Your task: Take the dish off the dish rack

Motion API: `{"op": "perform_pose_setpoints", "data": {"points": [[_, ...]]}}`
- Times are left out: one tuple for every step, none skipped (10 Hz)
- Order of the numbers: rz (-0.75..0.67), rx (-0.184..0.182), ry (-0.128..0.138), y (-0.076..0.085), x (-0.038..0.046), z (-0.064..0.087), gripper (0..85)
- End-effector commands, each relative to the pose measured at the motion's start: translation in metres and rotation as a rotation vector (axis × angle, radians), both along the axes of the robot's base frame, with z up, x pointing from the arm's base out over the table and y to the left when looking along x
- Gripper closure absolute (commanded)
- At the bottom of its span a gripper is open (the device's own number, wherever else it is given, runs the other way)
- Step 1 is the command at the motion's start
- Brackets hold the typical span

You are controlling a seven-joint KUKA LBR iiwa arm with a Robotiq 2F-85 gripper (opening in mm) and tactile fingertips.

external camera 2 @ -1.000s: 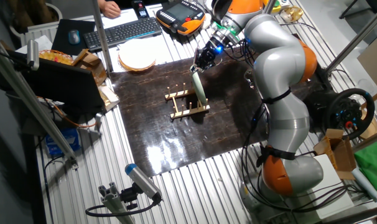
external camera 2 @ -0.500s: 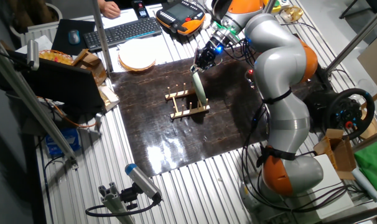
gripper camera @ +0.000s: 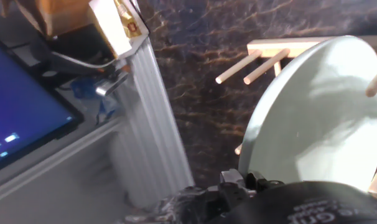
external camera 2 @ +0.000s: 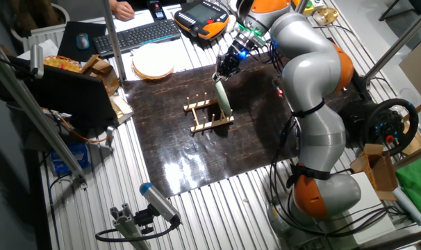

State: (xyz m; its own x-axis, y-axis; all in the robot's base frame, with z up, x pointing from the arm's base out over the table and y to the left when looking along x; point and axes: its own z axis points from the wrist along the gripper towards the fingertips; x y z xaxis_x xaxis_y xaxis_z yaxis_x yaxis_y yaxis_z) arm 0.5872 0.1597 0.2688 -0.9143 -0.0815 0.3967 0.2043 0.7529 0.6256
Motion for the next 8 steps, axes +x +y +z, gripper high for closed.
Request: {"op": "perform_pose_setpoints", "data": {"points": [[0.001,-0.028,-0.027,0.0000,0.0004,-0.0002,84.3],[0.006,-0.049,-0.041,0.0000,0.0010,-0.0009,84.3],[0.003,-0.043,-0.038,0.0004,0.0012,-0.0012,84.3],[0.001,-0.041,-0.036,0.0006,0.0011,-0.0013,84.3],[0.005,-0.040,-0.029,0.0006,0.0011,-0.0013,84.3],[0.005,-0.036,-0.027,0.0006,0.0011,-0.0013,84.3],[0.009,-0.028,-0.022,0.0006,0.0011,-0.0013,84.3],[0.010,-0.022,-0.021,0.0006,0.0011,-0.0013,84.3]]}}
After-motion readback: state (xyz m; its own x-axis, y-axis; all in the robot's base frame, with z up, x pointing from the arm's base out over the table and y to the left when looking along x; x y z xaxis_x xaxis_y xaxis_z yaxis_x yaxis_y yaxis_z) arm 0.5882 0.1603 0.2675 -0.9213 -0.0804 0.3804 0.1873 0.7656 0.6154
